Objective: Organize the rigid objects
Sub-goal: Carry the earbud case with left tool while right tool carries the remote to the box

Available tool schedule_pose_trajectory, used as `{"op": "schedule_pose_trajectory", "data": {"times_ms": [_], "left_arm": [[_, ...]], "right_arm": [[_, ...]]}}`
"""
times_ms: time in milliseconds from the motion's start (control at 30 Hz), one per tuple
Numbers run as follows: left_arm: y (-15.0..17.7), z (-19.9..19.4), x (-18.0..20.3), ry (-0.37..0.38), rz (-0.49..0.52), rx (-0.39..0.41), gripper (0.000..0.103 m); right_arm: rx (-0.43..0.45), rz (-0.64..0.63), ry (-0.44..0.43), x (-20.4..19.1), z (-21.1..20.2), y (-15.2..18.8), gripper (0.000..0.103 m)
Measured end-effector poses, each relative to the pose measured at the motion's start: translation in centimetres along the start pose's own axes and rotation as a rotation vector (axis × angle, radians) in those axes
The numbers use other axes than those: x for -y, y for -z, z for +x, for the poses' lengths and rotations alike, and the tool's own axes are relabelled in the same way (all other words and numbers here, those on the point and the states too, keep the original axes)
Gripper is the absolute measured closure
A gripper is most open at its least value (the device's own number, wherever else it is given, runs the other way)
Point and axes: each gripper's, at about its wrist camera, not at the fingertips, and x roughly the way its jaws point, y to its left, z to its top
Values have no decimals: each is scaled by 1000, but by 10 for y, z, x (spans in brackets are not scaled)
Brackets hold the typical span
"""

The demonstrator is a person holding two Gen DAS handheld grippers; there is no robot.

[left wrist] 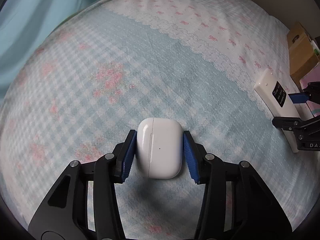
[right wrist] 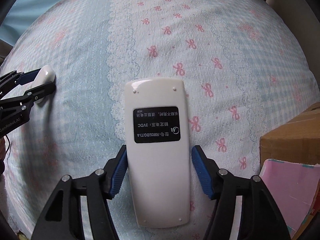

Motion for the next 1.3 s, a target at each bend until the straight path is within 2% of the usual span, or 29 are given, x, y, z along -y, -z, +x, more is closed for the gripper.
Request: {"op": "schedule_pose_trajectory", "data": {"times_ms": [67,267,600,1000,1300], "left_arm": [[0,-3,0,3,-7,0,61],[5,-15,1,24,-45,17,61],[15,-65,1,65,-146,70,64],[17,-131,10,112,-251,131,66],[-8,-218,36,127,-232,206,66]], "right_arm": [[1,-15,19,-9,0,-2,50],[4,12,-9,-6,-6,-2,50],[66,73,-98,-1,-46,10,50],[161,101,-149,-2,-115,15,50],[257,174,-185,26,-204,20,50]]}}
